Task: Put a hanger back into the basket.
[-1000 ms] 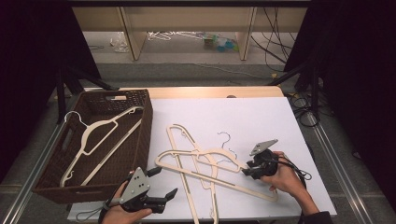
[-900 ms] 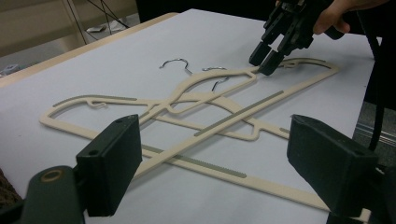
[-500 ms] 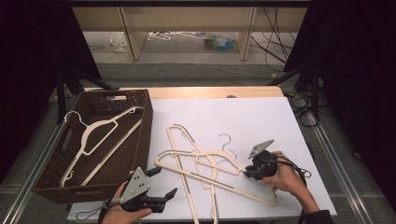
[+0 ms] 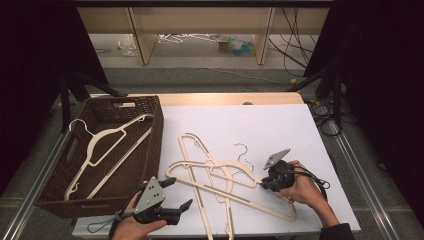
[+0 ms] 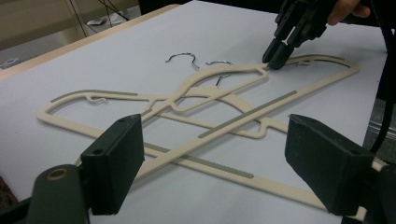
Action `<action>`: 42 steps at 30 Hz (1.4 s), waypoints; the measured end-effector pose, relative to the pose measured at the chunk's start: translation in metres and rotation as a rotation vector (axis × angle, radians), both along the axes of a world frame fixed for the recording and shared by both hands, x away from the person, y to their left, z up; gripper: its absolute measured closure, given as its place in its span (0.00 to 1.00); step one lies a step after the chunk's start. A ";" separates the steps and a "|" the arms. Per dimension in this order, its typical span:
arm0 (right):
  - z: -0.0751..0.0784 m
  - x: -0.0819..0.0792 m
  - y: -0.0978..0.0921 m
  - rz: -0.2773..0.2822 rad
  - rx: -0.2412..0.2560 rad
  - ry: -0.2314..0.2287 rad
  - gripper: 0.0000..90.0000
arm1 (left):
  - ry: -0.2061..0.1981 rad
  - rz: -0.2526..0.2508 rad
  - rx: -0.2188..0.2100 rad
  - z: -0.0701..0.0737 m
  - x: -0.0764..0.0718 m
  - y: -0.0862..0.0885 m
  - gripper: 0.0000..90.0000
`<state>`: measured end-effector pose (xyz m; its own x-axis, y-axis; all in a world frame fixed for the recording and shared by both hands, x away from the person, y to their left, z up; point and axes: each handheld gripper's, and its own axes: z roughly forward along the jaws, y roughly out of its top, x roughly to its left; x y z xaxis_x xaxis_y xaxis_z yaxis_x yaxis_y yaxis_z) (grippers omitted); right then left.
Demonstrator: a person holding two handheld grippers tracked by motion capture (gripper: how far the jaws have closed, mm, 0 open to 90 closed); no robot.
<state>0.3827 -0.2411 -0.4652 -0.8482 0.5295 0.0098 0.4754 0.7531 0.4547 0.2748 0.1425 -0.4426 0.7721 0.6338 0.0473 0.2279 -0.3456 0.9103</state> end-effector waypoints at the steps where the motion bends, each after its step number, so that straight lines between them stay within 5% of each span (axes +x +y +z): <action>1: 0.000 0.000 0.000 0.001 0.002 0.002 0.88 | -0.003 -0.004 0.004 0.000 0.002 -0.002 0.22; 8: 0.010 -0.003 0.000 0.016 -0.010 -0.017 0.89 | 0.032 -0.002 0.000 -0.002 0.025 -0.020 0.24; 12: 0.019 -0.007 0.002 0.025 -0.015 -0.041 0.89 | 0.052 0.001 0.043 -0.007 0.043 -0.040 0.25; 15: 0.024 -0.010 0.001 0.036 -0.004 -0.055 0.89 | 0.046 0.007 0.111 -0.009 0.059 -0.056 0.27; 21: 0.029 -0.017 -0.001 0.044 0.002 -0.050 0.89 | 0.107 0.004 0.173 -0.019 0.090 -0.087 0.31; 26: 0.033 -0.020 -0.001 0.056 -0.005 -0.051 0.89 | 0.113 -0.001 0.247 -0.027 0.106 -0.105 0.34; 28: 0.035 -0.021 -0.001 0.063 -0.005 -0.059 0.89 | 0.118 -0.025 0.308 -0.029 0.109 -0.110 0.34; 42: 0.044 -0.030 0.006 0.112 -0.011 -0.090 0.89 | 0.166 -0.059 0.288 -0.034 0.120 -0.122 0.50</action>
<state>0.3522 -0.2347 -0.4209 -0.8992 0.4312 -0.0742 0.3459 0.8046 0.4827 0.3952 0.0205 -0.4767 0.8193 0.5665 0.0886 0.3368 -0.6005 0.7252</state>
